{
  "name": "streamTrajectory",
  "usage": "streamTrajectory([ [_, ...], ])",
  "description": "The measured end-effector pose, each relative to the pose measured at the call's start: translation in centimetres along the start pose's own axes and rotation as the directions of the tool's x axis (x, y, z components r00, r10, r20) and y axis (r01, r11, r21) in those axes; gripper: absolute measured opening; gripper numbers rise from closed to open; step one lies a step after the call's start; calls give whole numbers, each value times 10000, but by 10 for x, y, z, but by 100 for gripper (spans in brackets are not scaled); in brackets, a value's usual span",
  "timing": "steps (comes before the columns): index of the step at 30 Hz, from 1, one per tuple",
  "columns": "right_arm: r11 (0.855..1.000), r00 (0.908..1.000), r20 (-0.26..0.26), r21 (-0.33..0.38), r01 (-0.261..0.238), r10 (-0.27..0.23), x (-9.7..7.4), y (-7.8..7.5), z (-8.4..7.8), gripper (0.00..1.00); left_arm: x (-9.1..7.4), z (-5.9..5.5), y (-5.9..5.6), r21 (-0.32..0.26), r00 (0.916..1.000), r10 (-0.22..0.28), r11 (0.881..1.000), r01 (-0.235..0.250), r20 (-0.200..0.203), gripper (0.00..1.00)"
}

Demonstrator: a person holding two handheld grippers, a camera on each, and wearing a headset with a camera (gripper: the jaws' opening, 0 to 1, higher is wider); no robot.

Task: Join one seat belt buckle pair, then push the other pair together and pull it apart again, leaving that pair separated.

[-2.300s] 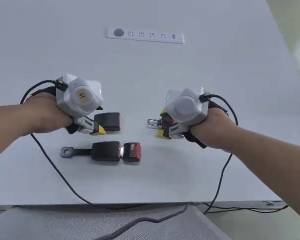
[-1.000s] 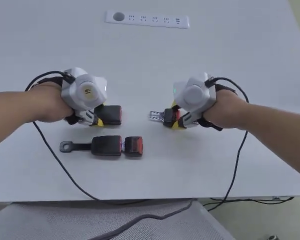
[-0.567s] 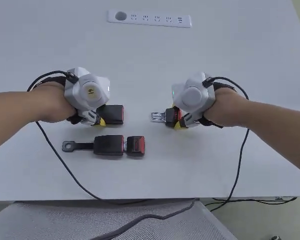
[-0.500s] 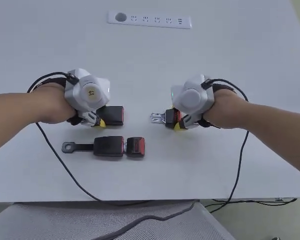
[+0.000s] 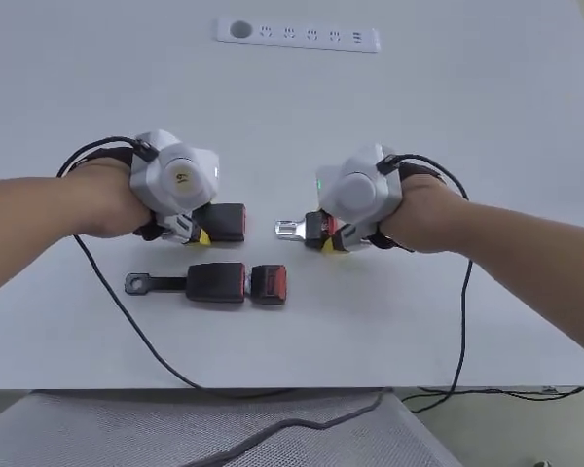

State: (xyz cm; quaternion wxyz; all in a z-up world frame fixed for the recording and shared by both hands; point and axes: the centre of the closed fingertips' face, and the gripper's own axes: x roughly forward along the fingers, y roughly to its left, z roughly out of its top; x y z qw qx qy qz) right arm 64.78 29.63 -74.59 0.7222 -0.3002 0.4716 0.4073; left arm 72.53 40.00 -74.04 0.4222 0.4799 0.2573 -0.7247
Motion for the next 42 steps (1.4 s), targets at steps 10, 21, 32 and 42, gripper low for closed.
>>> streamTrajectory([
  [10, 9997, 9993, 349, 233, 110, -118, 12, -5, 24, 33, 0, -1, 0, 58, 10000, 1, 10000, -1, -52, 33],
  [21, 9995, 9983, 558, 293, 137, -153, 13, -3, 36, 33, 0, 0, -1, 210, 9998, 45, 9998, -41, -197, 33],
  [32, 9998, 9968, 781, 143, 152, -163, 17, -6, 45, 32, 0, 1, -2, 421, 9996, 76, 9991, -65, -267, 32],
  [42, 9998, 9971, 728, 77, 197, -202, 19, -9, 50, 30, 0, 1, -2, 356, 9999, -73, 9993, 77, -120, 31],
])
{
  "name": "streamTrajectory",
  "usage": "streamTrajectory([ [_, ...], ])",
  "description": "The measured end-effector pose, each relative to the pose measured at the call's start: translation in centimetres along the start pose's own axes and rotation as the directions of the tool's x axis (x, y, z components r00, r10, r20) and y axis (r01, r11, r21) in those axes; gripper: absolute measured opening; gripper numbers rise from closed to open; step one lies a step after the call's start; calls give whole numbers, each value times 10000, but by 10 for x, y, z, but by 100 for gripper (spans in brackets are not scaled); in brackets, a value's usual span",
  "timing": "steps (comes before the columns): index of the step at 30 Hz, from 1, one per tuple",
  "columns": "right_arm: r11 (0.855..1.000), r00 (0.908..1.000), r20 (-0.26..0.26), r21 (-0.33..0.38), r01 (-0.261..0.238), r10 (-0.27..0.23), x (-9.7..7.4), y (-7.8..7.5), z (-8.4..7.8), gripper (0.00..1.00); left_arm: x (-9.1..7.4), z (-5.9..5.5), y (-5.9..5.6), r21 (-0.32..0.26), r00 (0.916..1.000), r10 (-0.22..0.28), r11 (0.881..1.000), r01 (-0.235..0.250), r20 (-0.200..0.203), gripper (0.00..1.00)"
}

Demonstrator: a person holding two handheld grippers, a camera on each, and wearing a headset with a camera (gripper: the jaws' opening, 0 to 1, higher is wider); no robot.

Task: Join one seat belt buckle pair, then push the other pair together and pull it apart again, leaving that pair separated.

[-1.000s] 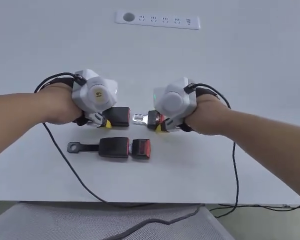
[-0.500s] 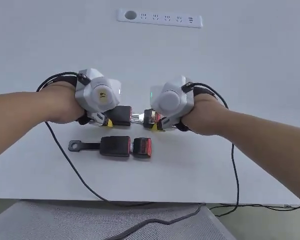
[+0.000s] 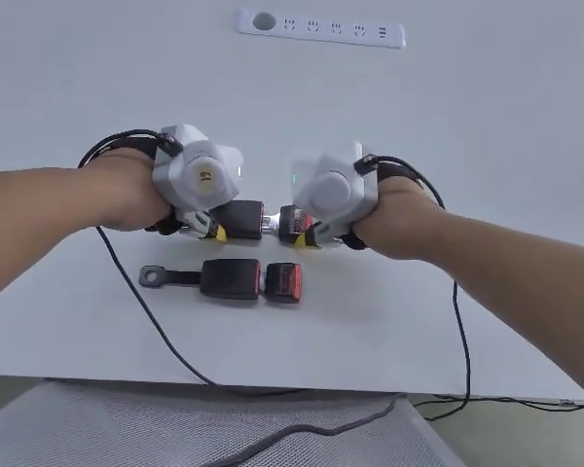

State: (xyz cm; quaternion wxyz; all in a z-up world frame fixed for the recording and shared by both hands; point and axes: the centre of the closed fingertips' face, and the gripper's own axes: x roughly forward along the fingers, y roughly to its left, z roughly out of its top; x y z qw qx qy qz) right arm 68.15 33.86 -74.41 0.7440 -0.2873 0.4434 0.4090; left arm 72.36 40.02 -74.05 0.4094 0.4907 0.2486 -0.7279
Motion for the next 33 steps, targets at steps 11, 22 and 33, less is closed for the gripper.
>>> streamTrajectory([
  [11, 9999, 9999, -123, 96, -60, 61, 3, -2, 2, 29, 1, -1, 0, -154, 10000, 77, 9999, -76, 35, 30],
  [22, 9999, 9999, -117, 152, -49, 51, 7, 0, 12, 29, 0, 1, -2, -79, 10000, 48, 10000, -48, 60, 30],
  [33, 9999, 9997, -237, 144, -25, 28, 3, 2, 13, 29, 1, 0, -1, -263, 9999, 66, 9996, -62, 144, 30],
])
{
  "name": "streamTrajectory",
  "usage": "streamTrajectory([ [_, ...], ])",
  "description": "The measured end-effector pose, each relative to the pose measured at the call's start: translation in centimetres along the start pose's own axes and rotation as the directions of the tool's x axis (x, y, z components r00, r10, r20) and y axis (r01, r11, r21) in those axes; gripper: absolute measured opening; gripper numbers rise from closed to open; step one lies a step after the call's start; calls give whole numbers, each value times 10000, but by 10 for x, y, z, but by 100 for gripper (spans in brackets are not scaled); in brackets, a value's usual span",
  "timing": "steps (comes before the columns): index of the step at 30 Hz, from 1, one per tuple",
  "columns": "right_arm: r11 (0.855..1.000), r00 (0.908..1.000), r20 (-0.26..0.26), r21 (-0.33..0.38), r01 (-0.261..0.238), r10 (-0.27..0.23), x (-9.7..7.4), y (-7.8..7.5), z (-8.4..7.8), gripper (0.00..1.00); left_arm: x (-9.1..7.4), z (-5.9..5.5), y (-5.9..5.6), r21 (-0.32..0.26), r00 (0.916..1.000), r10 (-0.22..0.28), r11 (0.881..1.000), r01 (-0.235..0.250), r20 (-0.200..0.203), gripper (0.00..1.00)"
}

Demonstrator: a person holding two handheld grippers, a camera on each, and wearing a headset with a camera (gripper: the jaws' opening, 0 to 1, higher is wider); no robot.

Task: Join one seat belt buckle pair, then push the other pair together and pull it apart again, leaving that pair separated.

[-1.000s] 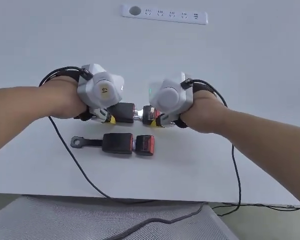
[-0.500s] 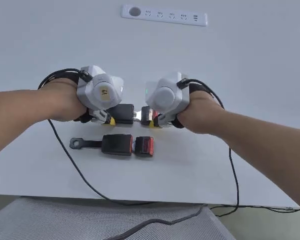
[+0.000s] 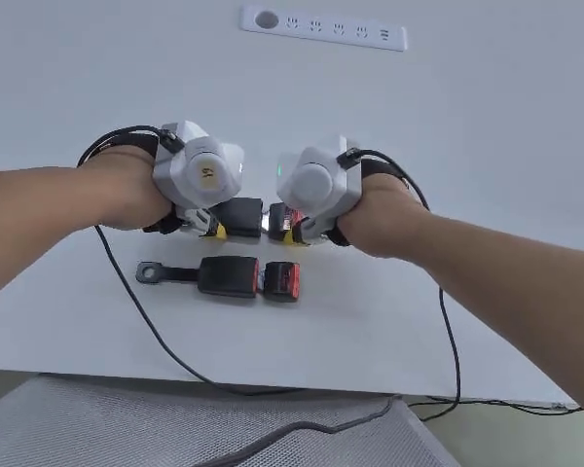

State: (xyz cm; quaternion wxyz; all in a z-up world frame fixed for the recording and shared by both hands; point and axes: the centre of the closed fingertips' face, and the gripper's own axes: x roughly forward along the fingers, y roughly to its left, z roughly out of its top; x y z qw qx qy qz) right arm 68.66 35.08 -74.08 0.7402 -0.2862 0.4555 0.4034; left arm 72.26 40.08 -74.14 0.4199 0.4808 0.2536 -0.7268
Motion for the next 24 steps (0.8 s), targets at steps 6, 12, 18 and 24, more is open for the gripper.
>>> streamTrajectory([
  [6, 10000, 10000, -43, 10, 30, -30, 1, -2, -1, 29, 1, 0, 0, 7, 10000, -27, 10000, 27, -27, 30],
  [12, 10000, 10000, -67, -3, 40, -40, 2, -2, -2, 30, 1, 0, 0, 16, 10000, -65, 10000, 65, -36, 30],
  [18, 10000, 10000, -82, -17, 16, -16, 2, -2, -2, 30, 1, 0, 0, 40, 10000, -70, 10000, 70, -18, 30],
  [24, 10000, 10000, -80, 21, -21, 21, 3, -2, -4, 30, 1, 0, 0, 11, 10000, -19, 10000, 19, 19, 30],
])
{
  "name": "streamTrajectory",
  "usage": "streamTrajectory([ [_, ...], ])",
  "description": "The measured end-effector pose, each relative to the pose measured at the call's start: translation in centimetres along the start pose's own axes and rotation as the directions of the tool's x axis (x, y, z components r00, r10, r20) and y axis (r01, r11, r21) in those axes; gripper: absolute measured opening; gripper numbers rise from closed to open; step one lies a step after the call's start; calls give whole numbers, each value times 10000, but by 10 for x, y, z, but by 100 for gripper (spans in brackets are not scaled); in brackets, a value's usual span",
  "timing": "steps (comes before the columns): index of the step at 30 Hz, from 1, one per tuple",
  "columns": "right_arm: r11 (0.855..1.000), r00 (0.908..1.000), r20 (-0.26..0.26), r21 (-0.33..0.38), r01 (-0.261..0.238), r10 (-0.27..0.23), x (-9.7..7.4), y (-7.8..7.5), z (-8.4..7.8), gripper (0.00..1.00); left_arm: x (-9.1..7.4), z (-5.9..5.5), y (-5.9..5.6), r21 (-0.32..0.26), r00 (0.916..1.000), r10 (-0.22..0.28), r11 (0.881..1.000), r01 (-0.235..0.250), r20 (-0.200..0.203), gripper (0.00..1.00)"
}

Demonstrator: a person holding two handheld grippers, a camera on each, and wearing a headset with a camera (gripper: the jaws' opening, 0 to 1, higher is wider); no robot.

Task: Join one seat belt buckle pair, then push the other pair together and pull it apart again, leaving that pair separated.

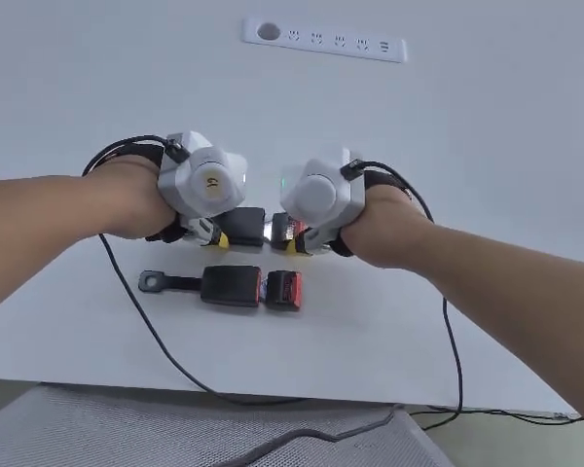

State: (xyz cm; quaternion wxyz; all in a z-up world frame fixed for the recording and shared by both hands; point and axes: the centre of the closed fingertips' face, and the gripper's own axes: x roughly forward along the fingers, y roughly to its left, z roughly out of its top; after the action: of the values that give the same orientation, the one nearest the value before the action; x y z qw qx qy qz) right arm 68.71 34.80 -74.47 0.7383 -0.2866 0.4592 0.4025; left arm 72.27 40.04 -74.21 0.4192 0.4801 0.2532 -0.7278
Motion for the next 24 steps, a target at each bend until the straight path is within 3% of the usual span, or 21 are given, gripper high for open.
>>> streamTrajectory([
  [12, 9998, 10000, -74, 205, 1, 0, -4, 3, -12, 30, 0, 0, 0, 96, 9999, -115, 9999, 116, -95, 31],
  [18, 9991, 9992, 379, 408, -96, 80, -5, 3, -14, 31, -1, 0, 0, 13, 9998, -199, 9998, 199, 23, 31],
  [24, 9993, 9993, 385, 369, -20, 5, -8, 6, -20, 32, -1, 0, 0, 70, 9999, -170, 9998, 170, -15, 31],
])
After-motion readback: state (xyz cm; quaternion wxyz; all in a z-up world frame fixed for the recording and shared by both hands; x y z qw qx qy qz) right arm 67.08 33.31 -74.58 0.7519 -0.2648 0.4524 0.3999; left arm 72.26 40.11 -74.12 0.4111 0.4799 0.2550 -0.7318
